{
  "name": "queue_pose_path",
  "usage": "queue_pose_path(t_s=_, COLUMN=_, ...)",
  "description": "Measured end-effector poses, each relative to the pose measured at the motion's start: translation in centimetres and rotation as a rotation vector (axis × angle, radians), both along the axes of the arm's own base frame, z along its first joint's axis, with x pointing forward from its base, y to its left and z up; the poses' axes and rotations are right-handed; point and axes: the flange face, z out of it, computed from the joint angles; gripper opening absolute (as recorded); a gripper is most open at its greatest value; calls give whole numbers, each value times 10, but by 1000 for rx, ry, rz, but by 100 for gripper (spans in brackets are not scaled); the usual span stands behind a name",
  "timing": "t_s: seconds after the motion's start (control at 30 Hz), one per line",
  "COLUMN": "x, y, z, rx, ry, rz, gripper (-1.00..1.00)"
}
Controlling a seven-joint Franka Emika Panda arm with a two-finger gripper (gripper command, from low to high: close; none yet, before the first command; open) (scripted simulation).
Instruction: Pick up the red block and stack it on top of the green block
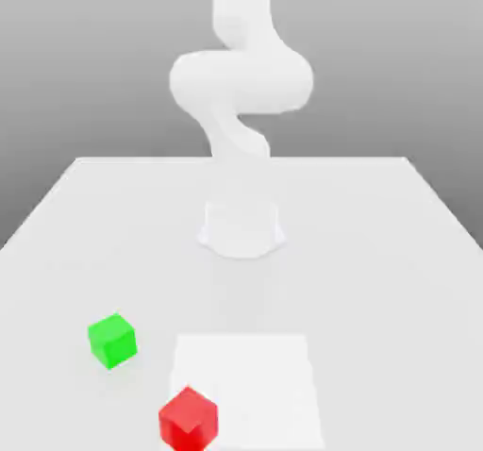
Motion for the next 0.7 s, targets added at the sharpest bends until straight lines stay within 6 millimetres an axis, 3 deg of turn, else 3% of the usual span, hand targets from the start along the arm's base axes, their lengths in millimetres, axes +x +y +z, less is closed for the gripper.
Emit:
queue_pose_path(t_s=0.17, x=59, y=-11, z=-82, rx=31, ry=143, rz=-117, gripper=0)
queue_pose_path(t_s=0.33, x=98, y=-25, z=-170, rx=69, ry=278, rz=-228, gripper=0)
queue_pose_path(t_s=0.5, x=119, y=-41, z=-264, rx=115, ry=410, rz=-336, gripper=0)
queue_pose_path(t_s=0.7, x=120, y=-58, z=-376, rx=184, ry=568, rz=-468, gripper=0)
